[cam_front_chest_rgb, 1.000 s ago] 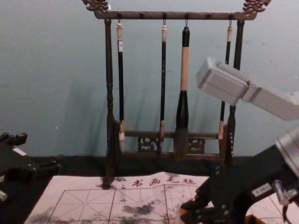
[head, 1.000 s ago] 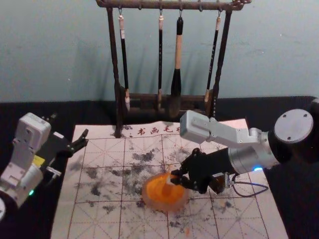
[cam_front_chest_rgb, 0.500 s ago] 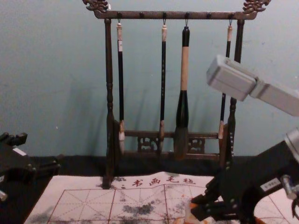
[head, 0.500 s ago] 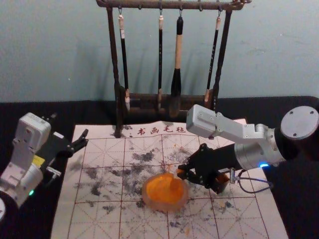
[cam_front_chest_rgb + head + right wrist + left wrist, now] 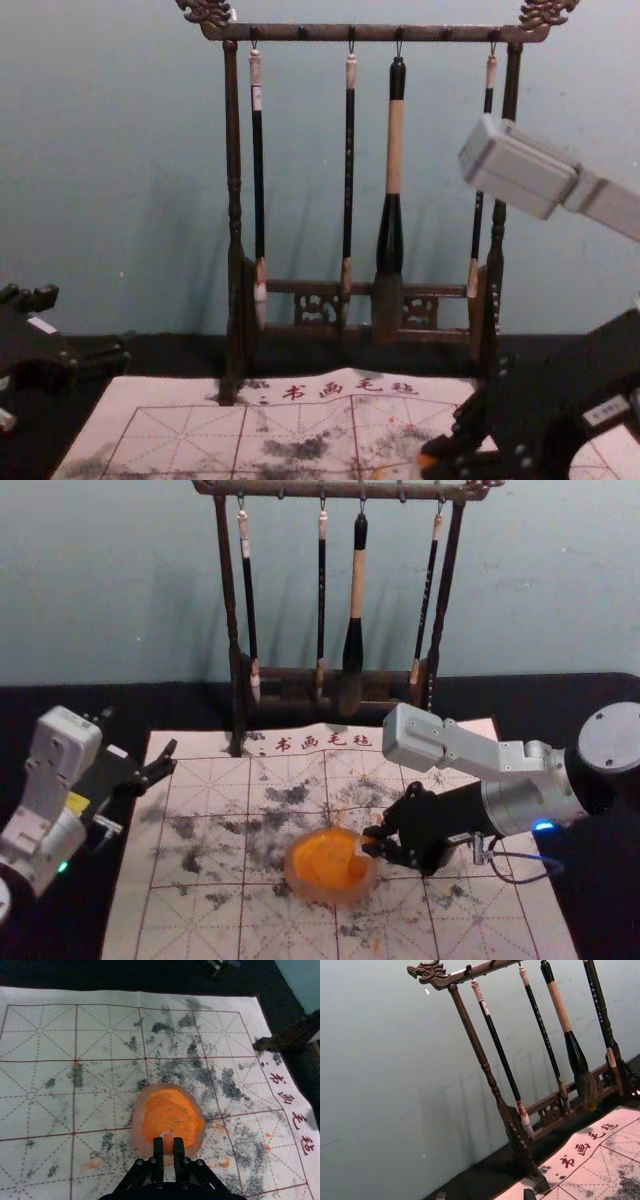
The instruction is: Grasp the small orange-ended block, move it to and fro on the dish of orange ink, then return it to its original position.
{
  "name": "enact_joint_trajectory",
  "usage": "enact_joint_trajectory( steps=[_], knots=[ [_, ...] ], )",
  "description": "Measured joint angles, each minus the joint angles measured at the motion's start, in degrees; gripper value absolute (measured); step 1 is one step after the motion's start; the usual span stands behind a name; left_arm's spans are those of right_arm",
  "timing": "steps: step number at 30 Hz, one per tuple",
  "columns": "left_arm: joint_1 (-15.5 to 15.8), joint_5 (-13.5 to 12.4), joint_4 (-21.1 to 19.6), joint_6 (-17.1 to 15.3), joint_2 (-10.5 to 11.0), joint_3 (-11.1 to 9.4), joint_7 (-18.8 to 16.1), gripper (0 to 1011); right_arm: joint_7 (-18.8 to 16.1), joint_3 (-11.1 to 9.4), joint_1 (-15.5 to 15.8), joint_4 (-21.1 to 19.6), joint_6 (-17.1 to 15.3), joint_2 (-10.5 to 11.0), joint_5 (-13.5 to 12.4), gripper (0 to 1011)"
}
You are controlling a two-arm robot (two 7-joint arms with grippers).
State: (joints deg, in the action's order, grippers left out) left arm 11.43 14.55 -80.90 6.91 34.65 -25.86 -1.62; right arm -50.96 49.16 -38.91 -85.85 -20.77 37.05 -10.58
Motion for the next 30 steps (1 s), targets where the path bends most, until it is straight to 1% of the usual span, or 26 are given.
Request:
enact_joint_trajectory(
  steps=[7,12,19,20,23,30],
  knots=[
    [0.0,0.0,0.0,0.0,0.0,0.0,0.0,1001,-0.9,0.9,0.0,-1.5,-0.1,0.2,0.0,88],
    [0.0,0.0,0.0,0.0,0.0,0.0,0.0,1001,-1.2,1.5,-0.6,-1.4,-0.1,-0.4,0.2,87],
    [0.0,0.0,0.0,0.0,0.0,0.0,0.0,1001,-1.4,2.6,-2.1,1.2,-0.2,-2.3,0.8,88],
    [0.0,0.0,0.0,0.0,0.0,0.0,0.0,1001,-1.4,2.6,-2.1,1.2,-0.2,-2.3,0.8,88],
    [0.0,0.0,0.0,0.0,0.0,0.0,0.0,1001,-1.2,2.8,-2.9,2.8,-0.1,-3.3,1.2,88],
    [0.0,0.0,0.0,0.0,0.0,0.0,0.0,1001,-0.6,2.9,-4.1,5.4,0.3,-4.8,1.8,87]
  ],
)
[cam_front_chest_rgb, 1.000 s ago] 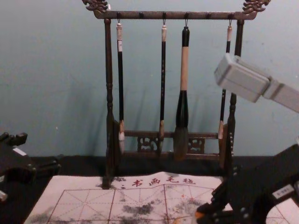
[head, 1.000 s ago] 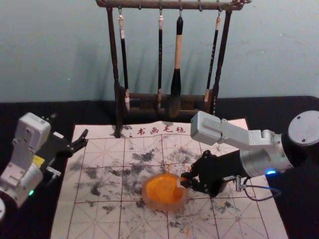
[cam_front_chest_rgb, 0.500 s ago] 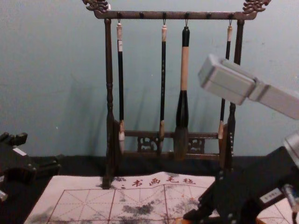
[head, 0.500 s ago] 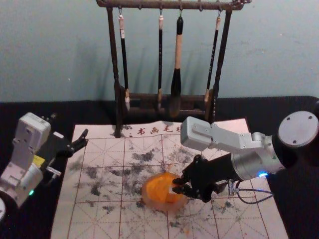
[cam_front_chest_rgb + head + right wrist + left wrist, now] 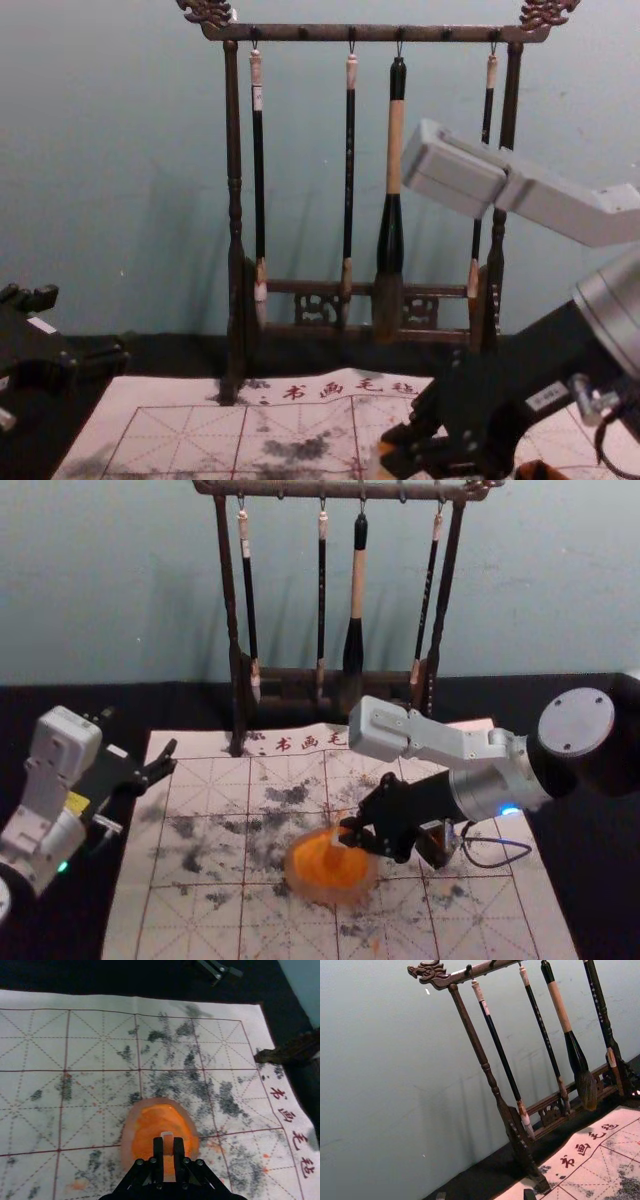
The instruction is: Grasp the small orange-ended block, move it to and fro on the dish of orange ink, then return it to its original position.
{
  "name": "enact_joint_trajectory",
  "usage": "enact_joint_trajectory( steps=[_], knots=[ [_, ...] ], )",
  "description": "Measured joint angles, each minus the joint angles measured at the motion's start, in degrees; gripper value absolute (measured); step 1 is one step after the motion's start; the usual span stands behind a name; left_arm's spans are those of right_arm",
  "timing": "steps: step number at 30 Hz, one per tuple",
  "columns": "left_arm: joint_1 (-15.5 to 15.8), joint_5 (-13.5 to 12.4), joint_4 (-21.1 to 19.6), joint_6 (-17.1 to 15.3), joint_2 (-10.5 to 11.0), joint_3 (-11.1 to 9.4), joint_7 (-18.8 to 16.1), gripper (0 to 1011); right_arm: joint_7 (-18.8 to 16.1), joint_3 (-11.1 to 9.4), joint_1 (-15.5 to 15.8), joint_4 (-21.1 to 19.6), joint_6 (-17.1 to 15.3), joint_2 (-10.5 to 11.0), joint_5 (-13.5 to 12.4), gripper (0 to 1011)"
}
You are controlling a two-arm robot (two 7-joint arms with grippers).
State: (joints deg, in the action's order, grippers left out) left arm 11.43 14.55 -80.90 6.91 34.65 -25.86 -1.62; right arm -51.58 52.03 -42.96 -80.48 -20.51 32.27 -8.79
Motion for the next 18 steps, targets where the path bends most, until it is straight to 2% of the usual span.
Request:
enact_joint_trajectory(
  steps=[10,18],
  knots=[
    [0.0,0.0,0.0,0.0,0.0,0.0,0.0,1001,0.5,-0.5,-0.6,1.5,0.0,-0.4,0.4,88],
    [0.0,0.0,0.0,0.0,0.0,0.0,0.0,1001,0.4,-1.3,0.4,0.0,-0.4,1.1,0.0,88]
  ],
)
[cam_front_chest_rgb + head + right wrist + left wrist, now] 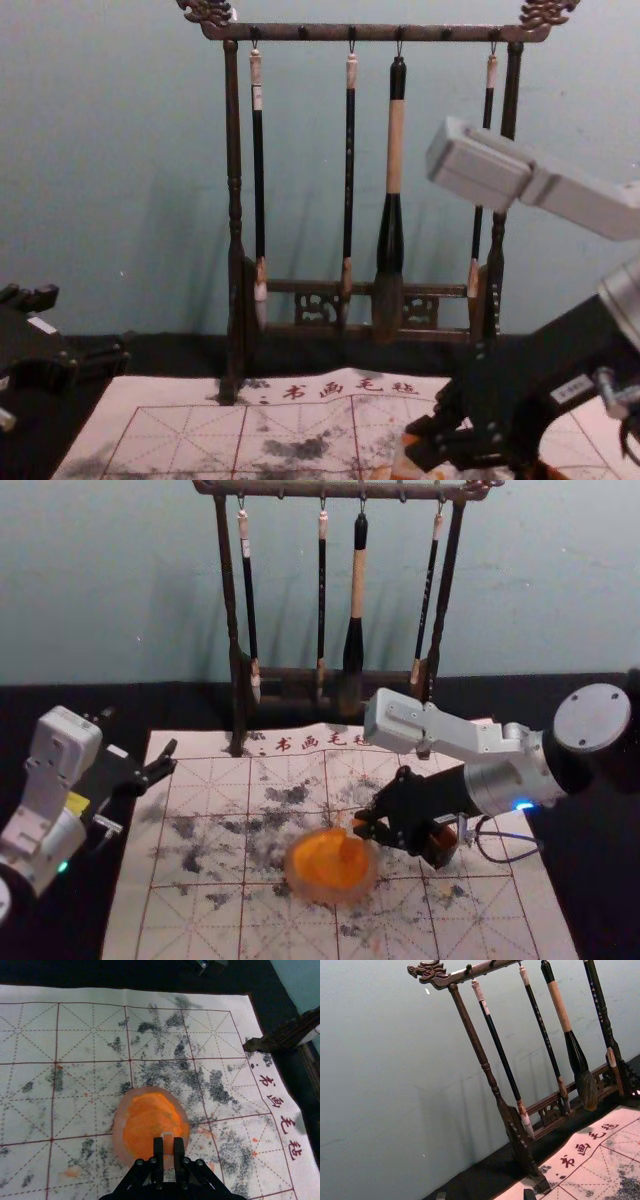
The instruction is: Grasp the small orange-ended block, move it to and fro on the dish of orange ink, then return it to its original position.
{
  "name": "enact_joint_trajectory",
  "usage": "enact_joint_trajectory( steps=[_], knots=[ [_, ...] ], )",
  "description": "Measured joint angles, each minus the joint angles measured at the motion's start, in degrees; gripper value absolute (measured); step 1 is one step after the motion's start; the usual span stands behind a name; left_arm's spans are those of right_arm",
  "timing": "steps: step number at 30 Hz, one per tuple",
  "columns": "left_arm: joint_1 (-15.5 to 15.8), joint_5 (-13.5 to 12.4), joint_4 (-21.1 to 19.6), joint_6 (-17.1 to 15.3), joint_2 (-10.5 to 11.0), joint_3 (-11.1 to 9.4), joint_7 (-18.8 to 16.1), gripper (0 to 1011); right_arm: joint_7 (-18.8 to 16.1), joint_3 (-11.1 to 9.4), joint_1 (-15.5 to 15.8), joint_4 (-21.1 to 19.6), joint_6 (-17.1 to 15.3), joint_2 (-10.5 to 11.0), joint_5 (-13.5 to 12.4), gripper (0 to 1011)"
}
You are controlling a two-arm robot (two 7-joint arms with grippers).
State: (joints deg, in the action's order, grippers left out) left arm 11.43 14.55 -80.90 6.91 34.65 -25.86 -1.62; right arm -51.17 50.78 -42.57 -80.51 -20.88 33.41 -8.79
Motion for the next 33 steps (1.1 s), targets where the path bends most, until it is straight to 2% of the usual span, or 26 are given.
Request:
enact_joint_trajectory(
  steps=[8,15,26,33],
  knots=[
    [0.0,0.0,0.0,0.0,0.0,0.0,0.0,1001,-0.5,-0.5,1.7,-3.4,-0.1,2.4,-1.2,88],
    [0.0,0.0,0.0,0.0,0.0,0.0,0.0,1001,-1.2,-0.2,2.7,-5.4,0.0,3.4,-1.7,88],
    [0.0,0.0,0.0,0.0,0.0,0.0,0.0,1001,-1.5,0.7,2.2,-5.7,0.1,2.7,-1.8,88],
    [0.0,0.0,0.0,0.0,0.0,0.0,0.0,1001,-1.6,1.4,1.1,-3.8,0.0,1.0,-1.7,88]
  ],
)
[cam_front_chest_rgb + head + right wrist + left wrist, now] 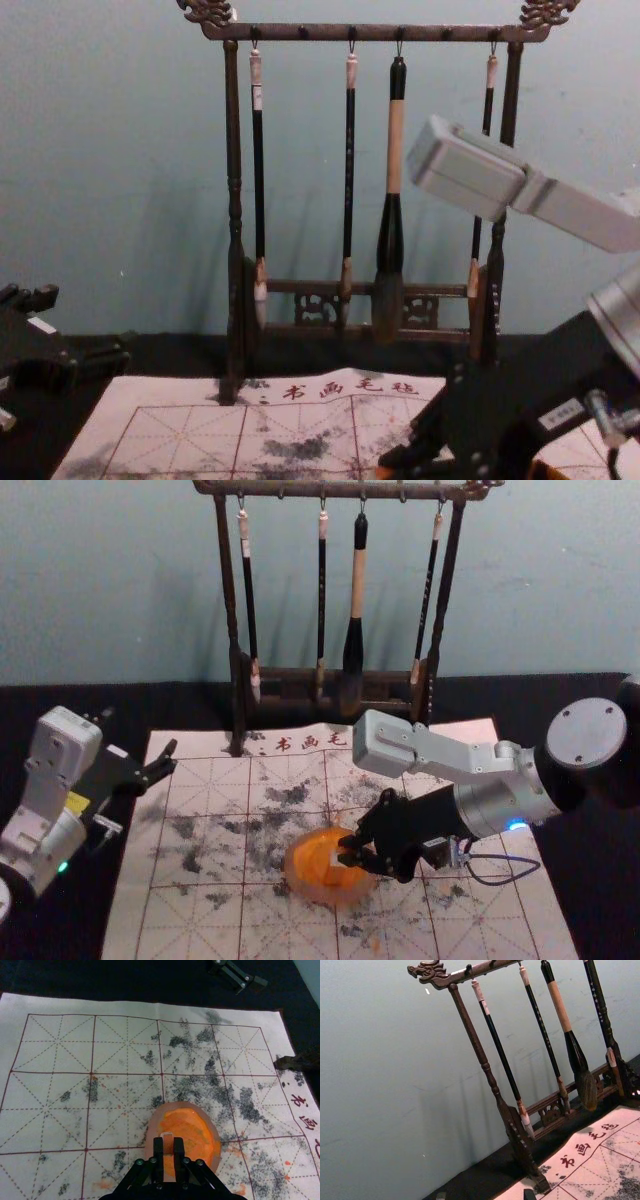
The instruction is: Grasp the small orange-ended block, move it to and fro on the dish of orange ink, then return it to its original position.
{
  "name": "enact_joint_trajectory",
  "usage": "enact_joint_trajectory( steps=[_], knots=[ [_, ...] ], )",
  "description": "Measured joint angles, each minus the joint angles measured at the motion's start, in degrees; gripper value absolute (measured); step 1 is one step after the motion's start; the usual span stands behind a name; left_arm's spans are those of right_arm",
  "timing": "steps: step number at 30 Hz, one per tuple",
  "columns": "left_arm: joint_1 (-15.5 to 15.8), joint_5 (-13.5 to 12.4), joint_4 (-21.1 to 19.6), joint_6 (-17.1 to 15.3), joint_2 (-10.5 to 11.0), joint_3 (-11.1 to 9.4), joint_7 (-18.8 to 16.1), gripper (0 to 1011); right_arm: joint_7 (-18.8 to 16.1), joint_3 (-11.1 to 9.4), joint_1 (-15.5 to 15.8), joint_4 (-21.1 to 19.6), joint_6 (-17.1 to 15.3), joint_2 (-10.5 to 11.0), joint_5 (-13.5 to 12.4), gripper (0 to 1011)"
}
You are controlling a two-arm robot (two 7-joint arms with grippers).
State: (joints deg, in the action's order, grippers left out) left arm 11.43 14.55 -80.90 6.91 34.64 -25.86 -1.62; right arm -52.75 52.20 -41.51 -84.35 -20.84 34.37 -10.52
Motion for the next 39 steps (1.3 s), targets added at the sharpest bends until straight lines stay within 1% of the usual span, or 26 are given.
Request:
enact_joint_trajectory(
  steps=[10,17,22,26,29,35,39],
  knots=[
    [0.0,0.0,0.0,0.0,0.0,0.0,0.0,1001,0.3,0.7,-1.7,3.1,-0.2,-2.2,0.5,88],
    [0.0,0.0,0.0,0.0,0.0,0.0,0.0,1002,0.8,0.7,-2.4,4.6,-0.3,-3.0,0.8,87],
    [0.0,0.0,0.0,0.0,0.0,0.0,0.0,1001,1.1,0.2,-2.6,5.4,-0.3,-3.1,0.8,87],
    [0.0,0.0,0.0,0.0,0.0,0.0,0.0,1001,1.3,-0.2,-2.6,5.6,-0.3,-2.9,0.6,88],
    [0.0,0.0,0.0,0.0,0.0,0.0,0.0,1001,1.3,-0.6,-2.2,5.3,-0.3,-2.3,0.3,87],
    [0.0,0.0,0.0,0.0,0.0,0.0,0.0,1001,1.3,-1.2,-0.9,3.4,-0.5,-0.5,-0.6,88],
    [0.0,0.0,0.0,0.0,0.0,0.0,0.0,1001,1.3,-1.5,0.2,1.4,-0.7,0.9,-1.1,87]
  ],
)
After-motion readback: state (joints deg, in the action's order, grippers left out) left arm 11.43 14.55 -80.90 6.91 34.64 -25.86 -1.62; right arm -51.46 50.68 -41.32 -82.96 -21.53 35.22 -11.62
